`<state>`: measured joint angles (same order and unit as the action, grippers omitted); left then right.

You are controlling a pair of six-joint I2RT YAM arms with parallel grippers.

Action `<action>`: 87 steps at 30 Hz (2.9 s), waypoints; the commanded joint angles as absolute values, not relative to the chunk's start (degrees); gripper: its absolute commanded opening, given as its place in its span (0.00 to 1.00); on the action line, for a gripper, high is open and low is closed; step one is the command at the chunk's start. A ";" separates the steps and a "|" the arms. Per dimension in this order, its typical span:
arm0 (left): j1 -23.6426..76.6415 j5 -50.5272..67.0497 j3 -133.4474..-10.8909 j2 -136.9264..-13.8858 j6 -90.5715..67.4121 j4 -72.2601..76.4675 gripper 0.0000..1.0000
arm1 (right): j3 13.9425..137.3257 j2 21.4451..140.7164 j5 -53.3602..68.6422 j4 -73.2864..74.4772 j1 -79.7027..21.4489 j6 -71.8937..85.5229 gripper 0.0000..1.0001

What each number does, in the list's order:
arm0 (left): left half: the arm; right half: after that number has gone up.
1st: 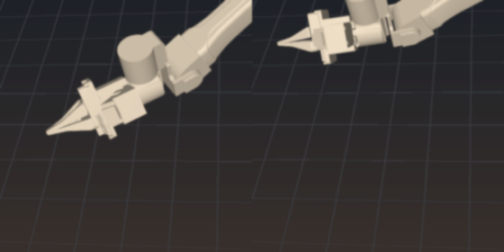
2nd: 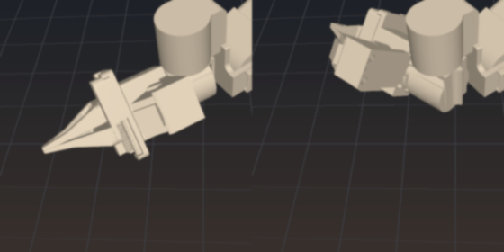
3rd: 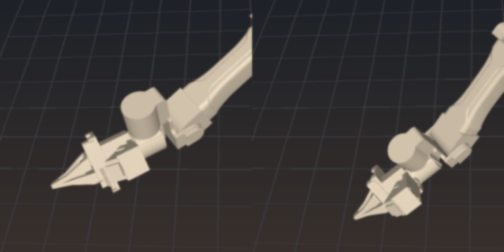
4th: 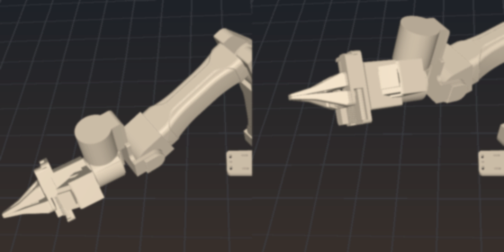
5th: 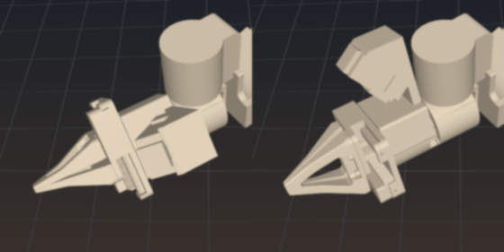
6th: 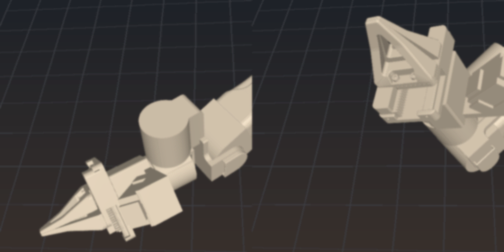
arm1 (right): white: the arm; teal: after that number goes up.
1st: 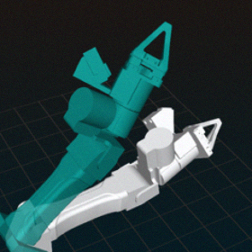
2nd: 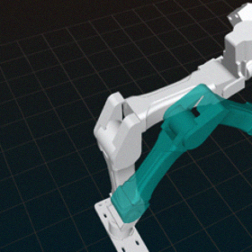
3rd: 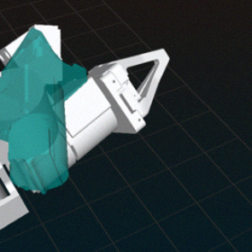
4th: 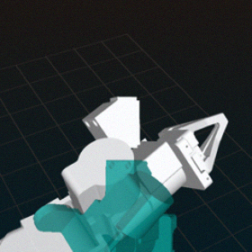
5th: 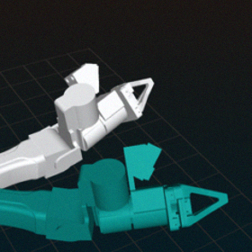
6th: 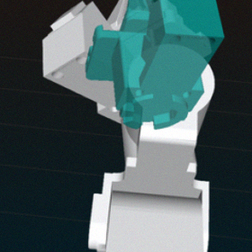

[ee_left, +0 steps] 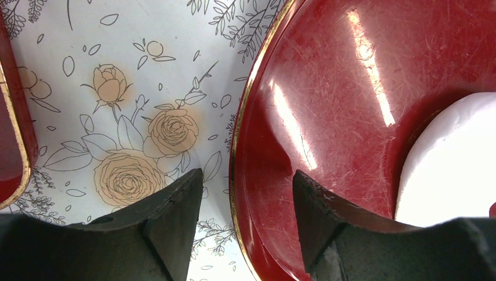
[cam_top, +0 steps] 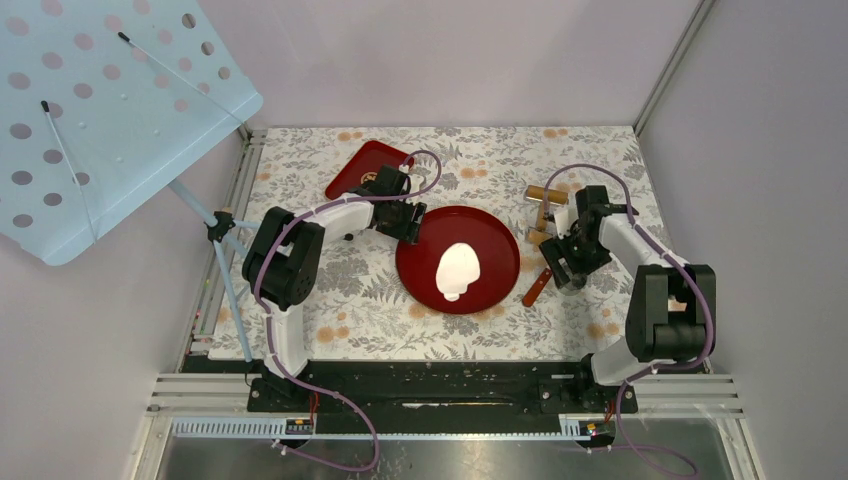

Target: Roll out the dumpling wrappers from the dough

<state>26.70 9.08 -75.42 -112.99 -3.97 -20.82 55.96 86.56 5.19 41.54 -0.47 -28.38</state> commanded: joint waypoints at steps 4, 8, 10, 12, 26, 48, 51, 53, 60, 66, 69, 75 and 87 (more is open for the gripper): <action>26.28 8.16 -75.36 -113.53 -3.47 -22.85 0.58 | 55.01 90.01 3.96 41.36 -0.38 -28.57 0.82; 26.28 8.14 -75.33 -113.57 -3.40 -22.86 0.58 | 55.21 90.57 4.12 40.53 -0.36 -28.29 0.72; 26.28 8.12 -75.35 -113.54 -3.42 -22.85 0.58 | 55.21 90.38 4.59 40.23 -0.35 -28.11 0.73; 26.26 8.12 -75.35 -113.61 -3.39 -22.88 0.58 | 55.15 90.20 4.60 39.73 -0.39 -27.93 0.79; 26.20 8.22 -75.33 -113.62 -3.42 -22.86 0.58 | 56.60 92.41 5.37 37.72 -0.42 -27.07 0.94; 26.26 8.27 -75.46 -113.74 -3.35 -22.89 0.58 | 57.09 84.84 4.24 39.45 -0.42 -27.69 0.54; 26.27 8.07 -75.57 -113.82 -3.49 -22.94 0.58 | 60.29 78.71 4.51 43.58 -2.86 -27.07 0.53; 26.27 8.04 -75.58 -113.84 -3.47 -22.93 0.58 | 62.44 76.15 3.56 45.49 -6.97 -26.02 0.53; 26.28 7.90 -75.68 -113.71 -3.53 -22.89 0.72 | 68.49 77.69 4.05 44.99 -27.66 -19.21 0.53; 26.04 8.03 -75.20 -113.11 -3.76 -22.22 0.88 | 74.50 89.58 1.63 42.28 -42.50 -18.41 0.51; 25.48 8.84 -74.97 -112.80 -3.97 -21.83 0.89 | 76.30 94.29 2.09 40.10 -45.63 -17.96 0.48; 23.73 11.45 -74.85 -112.63 -5.02 -21.70 0.89 | 80.89 101.41 1.66 37.85 -47.72 -17.48 0.47; 21.02 14.23 -74.33 -112.21 -7.32 -20.70 0.99 | 80.79 107.48 0.30 34.59 -47.81 -18.50 0.47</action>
